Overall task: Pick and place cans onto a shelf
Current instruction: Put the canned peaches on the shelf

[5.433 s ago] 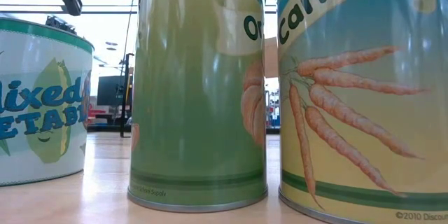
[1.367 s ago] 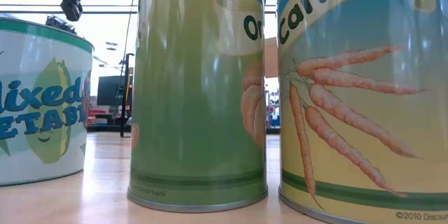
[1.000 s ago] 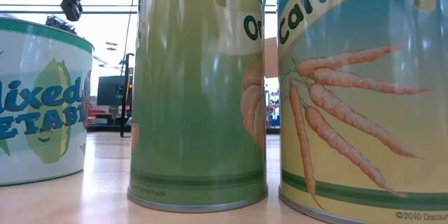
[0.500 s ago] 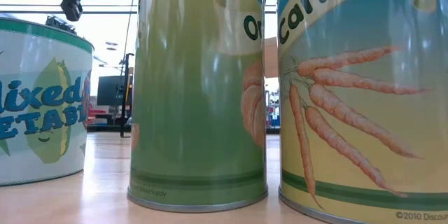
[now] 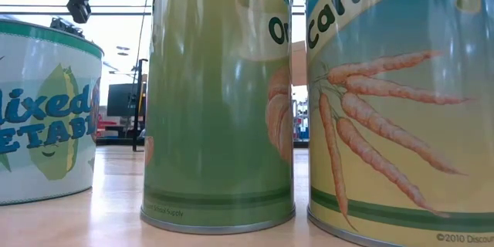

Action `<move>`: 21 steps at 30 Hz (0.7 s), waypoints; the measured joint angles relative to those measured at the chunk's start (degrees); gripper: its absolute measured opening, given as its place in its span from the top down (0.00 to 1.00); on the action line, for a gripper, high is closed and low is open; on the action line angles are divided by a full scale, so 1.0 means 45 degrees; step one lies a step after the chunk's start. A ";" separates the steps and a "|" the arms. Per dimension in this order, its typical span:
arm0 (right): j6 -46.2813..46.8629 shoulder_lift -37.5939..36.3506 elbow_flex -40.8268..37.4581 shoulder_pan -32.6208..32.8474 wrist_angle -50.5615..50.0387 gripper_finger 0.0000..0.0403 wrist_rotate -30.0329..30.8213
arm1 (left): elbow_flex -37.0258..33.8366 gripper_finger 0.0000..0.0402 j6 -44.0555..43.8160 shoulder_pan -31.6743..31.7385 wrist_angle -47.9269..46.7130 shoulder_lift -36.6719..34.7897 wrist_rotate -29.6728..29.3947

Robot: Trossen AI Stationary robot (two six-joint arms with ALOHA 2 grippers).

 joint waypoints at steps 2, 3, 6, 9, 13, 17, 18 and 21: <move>-0.0432 -0.0035 0.0240 0.0000 -0.0027 0.01 -0.0049 | 0.0000 0.41 0.0000 0.0000 0.0004 0.0000 0.0000; -0.0663 -0.0035 0.0365 0.0000 -0.0033 0.01 -0.0049 | 0.0000 0.41 0.0000 0.0000 -0.0001 0.0000 0.0005; -0.1304 -0.0035 0.0505 0.0000 0.0016 0.01 -0.0044 | 0.0000 0.41 0.0005 -0.0002 0.0002 0.0000 0.0004; -0.1885 -0.0035 0.0521 -0.0049 0.0111 0.01 -0.0091 | 0.0000 0.41 0.0005 -0.0005 0.0009 0.0000 0.0005; -0.3004 -0.0035 0.0521 -0.0087 0.0128 0.01 -0.0449 | 0.0000 0.41 0.0005 -0.0004 0.0004 0.0000 0.0005; -0.4451 -0.0035 0.0521 -0.0219 0.0173 0.01 -0.1293 | 0.0000 0.41 0.0005 -0.0003 0.0004 0.0000 0.0005; -0.4771 -0.0035 0.0521 -0.0267 0.0167 0.01 -0.1636 | 0.0000 0.41 0.0005 -0.0003 0.0004 0.0000 0.0005; -0.5306 -0.0035 0.0521 -0.0435 0.0172 0.01 -0.2342 | 0.0000 0.41 0.0019 0.0000 0.0004 0.0000 0.0005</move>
